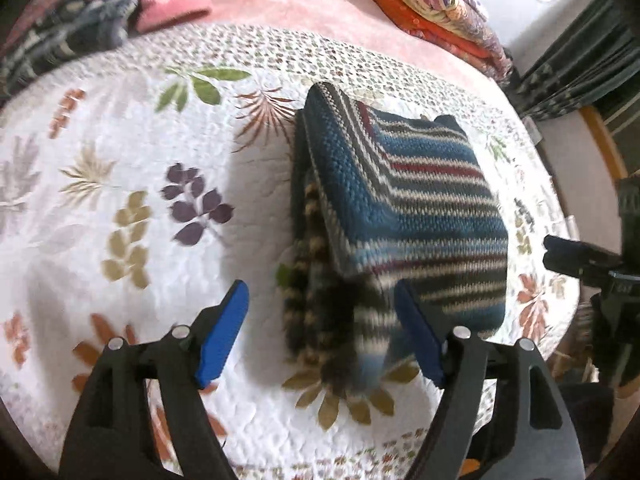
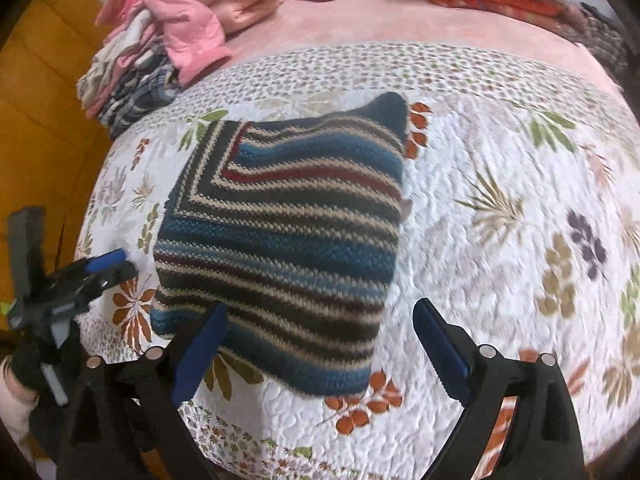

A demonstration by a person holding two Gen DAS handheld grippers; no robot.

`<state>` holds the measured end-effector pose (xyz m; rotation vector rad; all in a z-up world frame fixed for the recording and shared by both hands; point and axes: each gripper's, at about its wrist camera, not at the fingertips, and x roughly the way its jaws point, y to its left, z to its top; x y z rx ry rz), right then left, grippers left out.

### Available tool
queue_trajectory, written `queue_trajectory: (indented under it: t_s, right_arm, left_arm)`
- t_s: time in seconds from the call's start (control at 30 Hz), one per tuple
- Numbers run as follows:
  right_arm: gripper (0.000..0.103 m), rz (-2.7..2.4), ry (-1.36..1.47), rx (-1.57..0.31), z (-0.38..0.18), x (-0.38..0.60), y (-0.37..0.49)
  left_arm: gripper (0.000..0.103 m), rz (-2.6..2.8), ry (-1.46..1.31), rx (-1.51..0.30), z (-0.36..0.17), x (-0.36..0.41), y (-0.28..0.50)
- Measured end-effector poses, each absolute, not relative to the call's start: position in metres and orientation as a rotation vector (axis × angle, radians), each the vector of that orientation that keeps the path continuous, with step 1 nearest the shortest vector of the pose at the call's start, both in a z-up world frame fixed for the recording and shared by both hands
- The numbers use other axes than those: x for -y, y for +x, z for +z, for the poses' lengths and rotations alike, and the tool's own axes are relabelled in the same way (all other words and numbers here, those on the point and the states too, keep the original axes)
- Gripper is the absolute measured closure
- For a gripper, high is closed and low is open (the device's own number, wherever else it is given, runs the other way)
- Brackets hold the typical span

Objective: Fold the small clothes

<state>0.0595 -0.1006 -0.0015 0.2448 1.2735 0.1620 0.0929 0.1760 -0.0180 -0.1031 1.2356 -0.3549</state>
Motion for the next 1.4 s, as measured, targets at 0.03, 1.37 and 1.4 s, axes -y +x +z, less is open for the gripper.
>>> queue_trajectory:
  t_s: [0.03,1.37,1.4]
  right_arm:
    - [0.009,0.155,0.248,-1.265,0.000,0.100,0.054]
    - [0.004,0.015,0.195,-1.203,0.023,0.047,-0.092]
    - [0.004,0.016,0.188,-1.206,0.023,0.044,-0.092]
  left_arm:
    - [0.023,-0.341,-0.098,-1.237,-0.016,-0.178,0.086]
    - [0.011,-0.173,-0.026,-1.145,0.017,-0.166,-0.058]
    - [0.011,-0.177,-0.020,-1.144,0.018,-0.165,-0.058]
